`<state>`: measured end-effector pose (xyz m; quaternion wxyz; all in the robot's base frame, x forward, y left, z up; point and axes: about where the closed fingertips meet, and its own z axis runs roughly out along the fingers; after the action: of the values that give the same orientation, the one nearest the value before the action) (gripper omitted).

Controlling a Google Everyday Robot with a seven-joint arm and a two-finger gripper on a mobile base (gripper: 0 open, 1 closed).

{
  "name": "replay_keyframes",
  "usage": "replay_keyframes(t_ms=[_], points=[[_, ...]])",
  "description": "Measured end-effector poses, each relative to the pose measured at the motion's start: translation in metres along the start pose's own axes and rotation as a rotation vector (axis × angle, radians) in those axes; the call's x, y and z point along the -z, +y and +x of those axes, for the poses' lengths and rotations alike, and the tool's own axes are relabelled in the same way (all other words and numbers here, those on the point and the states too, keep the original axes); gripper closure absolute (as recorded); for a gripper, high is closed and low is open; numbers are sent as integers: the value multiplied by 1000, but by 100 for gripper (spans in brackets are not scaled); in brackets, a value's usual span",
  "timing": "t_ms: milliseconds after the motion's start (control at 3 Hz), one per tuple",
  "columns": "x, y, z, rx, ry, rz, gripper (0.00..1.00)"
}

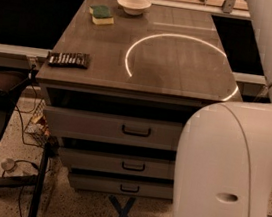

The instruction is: Move green jalapeno chip bag near rxbar chocolate

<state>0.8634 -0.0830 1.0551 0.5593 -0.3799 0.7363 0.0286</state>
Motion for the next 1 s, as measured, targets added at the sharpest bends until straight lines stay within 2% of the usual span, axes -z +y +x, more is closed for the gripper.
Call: replay_keyframes(t_ms=[333,667,1000], points=[[23,10,-5,20,-5,-28,100],[50,40,2,44,-18,-98,100],[65,72,12,70,-23,-153,100]])
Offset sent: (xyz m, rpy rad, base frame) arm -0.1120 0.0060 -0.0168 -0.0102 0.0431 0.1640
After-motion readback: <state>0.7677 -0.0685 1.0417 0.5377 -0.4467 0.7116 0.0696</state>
